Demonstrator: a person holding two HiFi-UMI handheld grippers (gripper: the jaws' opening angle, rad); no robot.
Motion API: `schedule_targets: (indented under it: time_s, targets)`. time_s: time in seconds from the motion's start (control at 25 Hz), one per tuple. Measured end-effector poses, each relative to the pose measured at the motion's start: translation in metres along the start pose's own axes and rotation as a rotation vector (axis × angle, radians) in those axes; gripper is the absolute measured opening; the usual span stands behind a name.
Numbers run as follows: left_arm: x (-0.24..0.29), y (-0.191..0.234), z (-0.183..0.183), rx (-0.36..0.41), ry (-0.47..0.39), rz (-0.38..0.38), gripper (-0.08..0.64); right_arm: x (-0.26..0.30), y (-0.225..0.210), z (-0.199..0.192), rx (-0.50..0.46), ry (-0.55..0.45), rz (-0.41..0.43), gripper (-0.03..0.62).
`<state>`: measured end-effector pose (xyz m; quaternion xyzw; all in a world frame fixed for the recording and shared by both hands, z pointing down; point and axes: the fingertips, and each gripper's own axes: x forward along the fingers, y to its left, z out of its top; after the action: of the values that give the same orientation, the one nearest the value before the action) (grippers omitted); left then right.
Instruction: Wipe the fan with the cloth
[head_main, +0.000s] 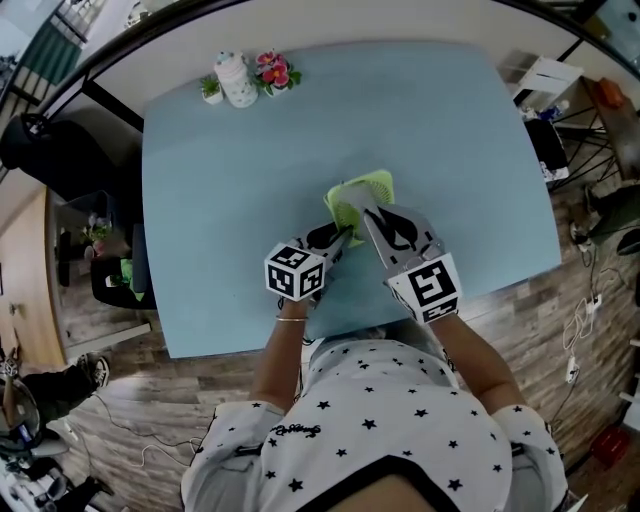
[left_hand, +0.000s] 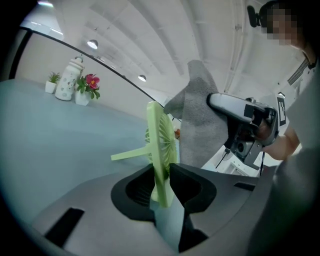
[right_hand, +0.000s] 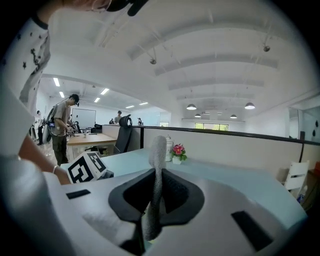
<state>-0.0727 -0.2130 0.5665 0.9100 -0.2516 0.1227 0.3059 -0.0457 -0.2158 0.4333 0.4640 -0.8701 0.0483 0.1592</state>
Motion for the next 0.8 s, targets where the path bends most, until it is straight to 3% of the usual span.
schedule_targets:
  time_s: [0.36, 0.8]
  targets:
    - [0.002, 0.001, -0.001, 0.003, 0.009, 0.011, 0.112, 0.052, 0.026, -0.022, -0.178, 0.083, 0.095, 0.023]
    - [0.004, 0.002, -0.002, 0.011, 0.020, 0.026, 0.112, 0.066, 0.021, -0.042, -0.149, 0.131, 0.148, 0.023]
